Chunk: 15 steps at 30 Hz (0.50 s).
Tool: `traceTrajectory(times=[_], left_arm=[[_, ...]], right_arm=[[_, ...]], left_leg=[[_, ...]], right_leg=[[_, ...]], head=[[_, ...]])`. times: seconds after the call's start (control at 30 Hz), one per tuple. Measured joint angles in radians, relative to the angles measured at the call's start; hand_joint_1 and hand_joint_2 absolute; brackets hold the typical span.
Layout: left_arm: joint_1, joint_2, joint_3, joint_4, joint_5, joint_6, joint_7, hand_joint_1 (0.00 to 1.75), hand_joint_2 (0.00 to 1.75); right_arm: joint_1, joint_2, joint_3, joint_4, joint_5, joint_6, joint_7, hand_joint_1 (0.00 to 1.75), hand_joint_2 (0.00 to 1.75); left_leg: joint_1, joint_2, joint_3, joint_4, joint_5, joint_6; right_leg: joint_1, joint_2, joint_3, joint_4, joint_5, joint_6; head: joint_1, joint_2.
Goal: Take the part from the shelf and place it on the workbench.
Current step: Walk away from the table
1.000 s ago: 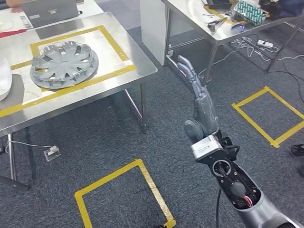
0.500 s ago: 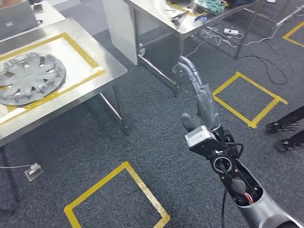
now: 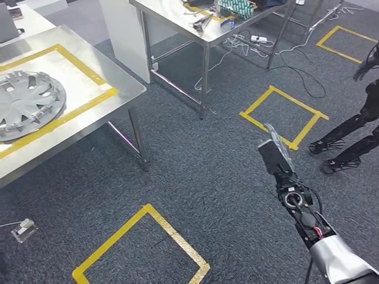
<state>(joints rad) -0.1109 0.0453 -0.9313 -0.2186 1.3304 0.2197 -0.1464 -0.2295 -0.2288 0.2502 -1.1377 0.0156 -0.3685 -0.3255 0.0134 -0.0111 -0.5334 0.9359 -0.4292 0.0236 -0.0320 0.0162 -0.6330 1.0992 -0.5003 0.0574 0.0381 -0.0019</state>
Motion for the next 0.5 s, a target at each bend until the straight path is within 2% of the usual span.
traceTrajectory(times=[0.03, 0.07, 0.1, 0.13, 0.17, 0.23, 0.27, 0.3, 0.37, 0.4, 0.43, 0.5], left_arm=[[0.001, -0.001, 0.000, 0.000, -0.002, 0.000, 0.000, 0.00, 0.00], [0.003, -0.001, 0.000, 0.000, -0.003, 0.000, 0.000, 0.00, 0.00], [0.004, -0.002, -0.001, 0.000, -0.004, 0.000, 0.000, 0.00, 0.00], [0.005, -0.003, -0.001, 0.000, -0.005, 0.000, 0.000, 0.00, 0.00], [0.005, -0.003, -0.001, 0.000, -0.006, 0.000, 0.000, 0.00, 0.00], [0.006, -0.004, -0.001, 0.000, -0.006, -0.001, 0.000, 0.00, 0.00], [0.005, -0.004, -0.001, 0.000, -0.006, -0.001, 0.000, 0.00, 0.00], [0.005, -0.004, -0.001, 0.000, -0.005, -0.001, 0.000, 0.00, 0.00], [0.002, -0.004, -0.001, 0.000, -0.003, 0.000, 0.000, 0.00, 0.00], [0.002, -0.004, -0.001, 0.000, -0.003, 0.000, 0.000, 0.00, 0.00], [0.001, -0.003, -0.002, 0.000, -0.004, -0.001, 0.000, 0.00, 0.00], [0.001, -0.002, -0.002, 0.000, -0.010, -0.001, 0.000, 0.00, 0.00]], right_arm=[[-0.006, 0.000, 0.000, 0.068, -0.006, 0.001, 0.007, 0.00, 0.00], [-0.009, 0.001, -0.001, 0.143, -0.013, 0.003, 0.012, 0.00, 0.00], [-0.010, 0.001, -0.002, 0.221, -0.023, 0.006, 0.015, 0.00, 0.00], [-0.009, 0.002, -0.004, 0.287, -0.032, 0.008, 0.015, 0.00, 0.00], [-0.008, 0.002, -0.006, 0.344, -0.037, 0.010, 0.018, 0.00, 0.00], [-0.017, 0.005, -0.007, 0.433, -0.032, 0.012, 0.044, 0.00, 0.00], [-0.026, 0.008, -0.006, 0.479, -0.022, 0.014, 0.076, 0.00, 0.00], [-0.031, 0.012, -0.004, 0.521, -0.008, 0.018, 0.119, 0.00, 0.00], [-0.018, 0.021, 0.005, 0.591, 0.023, 0.027, 0.204, 0.00, 0.00], [-0.005, 0.028, 0.011, 0.620, 0.036, 0.032, 0.235, 0.00, 0.00], [0.008, 0.036, 0.019, 0.647, 0.046, 0.037, 0.256, 0.00, 0.00], [0.031, 0.058, 0.033, 0.698, 0.045, 0.044, 0.279, 0.00, 0.00]], left_leg=[[-0.005, 0.010, -0.001, 0.000, -0.001, 0.004], [-0.009, 0.020, 0.000, 0.000, -0.002, 0.007], [-0.013, 0.029, 0.000, 0.001, -0.003, 0.008], [-0.015, 0.037, 0.001, 0.002, -0.006, 0.010], [-0.018, 0.046, 0.003, 0.003, -0.008, 0.010], [-0.024, 0.068, 0.004, 0.009, -0.016, 0.005], [-0.028, 0.080, 0.006, 0.012, -0.019, 0.002], [-0.031, 0.092, 0.007, 0.013, -0.022, -0.002], [-0.032, 0.111, 0.013, 0.014, -0.028, -0.010], [-0.029, 0.106, 0.013, 0.020, -0.037, -0.016], [-0.026, 0.089, 0.006, 0.044, -0.055, -0.023], [-0.019, 0.042, -0.043, 0.155, -0.117, -0.036]], right_leg=[[0.001, -0.008, -0.032, 0.070, -0.031, 0.000], [0.002, -0.010, -0.054, 0.122, -0.050, -0.001], [0.004, -0.011, -0.061, 0.143, -0.050, -0.003], [0.005, -0.013, -0.048, 0.120, -0.030, -0.006], [0.007, -0.020, -0.018, 0.063, 0.003, -0.010], [0.018, -0.061, 0.044, -0.069, 0.055, -0.023], [0.024, -0.076, 0.061, -0.110, 0.066, -0.030], [0.029, -0.083, 0.067, -0.127, 0.067, -0.036], [0.030, -0.062, 0.069, -0.131, 0.068, -0.046], [0.028, -0.051, 0.070, -0.133, 0.069, -0.050], [0.026, -0.040, 0.071, -0.135, 0.071, -0.054], [0.021, -0.019, 0.071, -0.138, 0.074, -0.062]], head=[[0.006, 0.000], [0.009, 0.000], [0.010, 0.000], [0.011, 0.000], [0.015, 0.000], [0.027, 0.000], [0.029, 0.000], [0.025, 0.000], [0.017, 0.000], [0.015, 0.000], [0.013, 0.000], [0.001, 0.000]])
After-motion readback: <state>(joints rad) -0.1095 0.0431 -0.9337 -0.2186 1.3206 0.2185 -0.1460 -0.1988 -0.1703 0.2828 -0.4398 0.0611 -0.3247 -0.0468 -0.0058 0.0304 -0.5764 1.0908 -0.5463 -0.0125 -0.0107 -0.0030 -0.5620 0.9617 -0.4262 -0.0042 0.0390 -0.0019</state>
